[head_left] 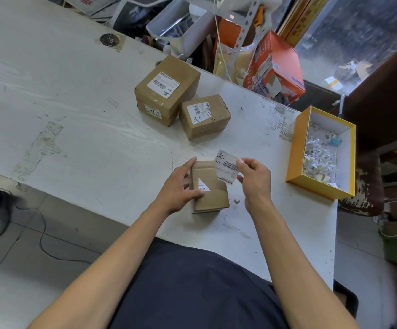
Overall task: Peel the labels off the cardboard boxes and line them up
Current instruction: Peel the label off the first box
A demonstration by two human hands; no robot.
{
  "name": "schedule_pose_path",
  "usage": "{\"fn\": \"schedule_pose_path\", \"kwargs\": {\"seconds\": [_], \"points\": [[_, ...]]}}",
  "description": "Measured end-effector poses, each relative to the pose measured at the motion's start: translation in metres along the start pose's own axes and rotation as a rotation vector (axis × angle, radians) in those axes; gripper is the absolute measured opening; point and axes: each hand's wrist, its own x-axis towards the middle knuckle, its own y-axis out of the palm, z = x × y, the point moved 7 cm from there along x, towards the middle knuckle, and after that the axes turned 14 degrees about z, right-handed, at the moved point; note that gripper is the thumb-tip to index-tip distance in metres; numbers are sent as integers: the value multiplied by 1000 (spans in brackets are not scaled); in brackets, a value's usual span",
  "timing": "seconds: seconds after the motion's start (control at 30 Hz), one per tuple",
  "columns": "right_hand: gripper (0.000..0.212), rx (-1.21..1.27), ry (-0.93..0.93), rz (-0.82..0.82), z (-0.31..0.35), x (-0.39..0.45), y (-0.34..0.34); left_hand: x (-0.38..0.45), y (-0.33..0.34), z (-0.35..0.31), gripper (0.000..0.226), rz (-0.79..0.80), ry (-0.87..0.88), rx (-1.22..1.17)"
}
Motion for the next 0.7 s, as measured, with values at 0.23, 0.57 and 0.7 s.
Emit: {"fn": "schedule_pose_path", "kwargs": {"seconds": [0.23,0.57,0.7], "points": [[14,24,63,68,-6,5,2,-11,0,-16,49,-147,94,158],[14,-101,117,210,-12,3,2,0,-9,-16,55,-60,136,258],[12,-323,61,246,-12,2,3,-1,-11,-14,45,-87,147,209]]}}
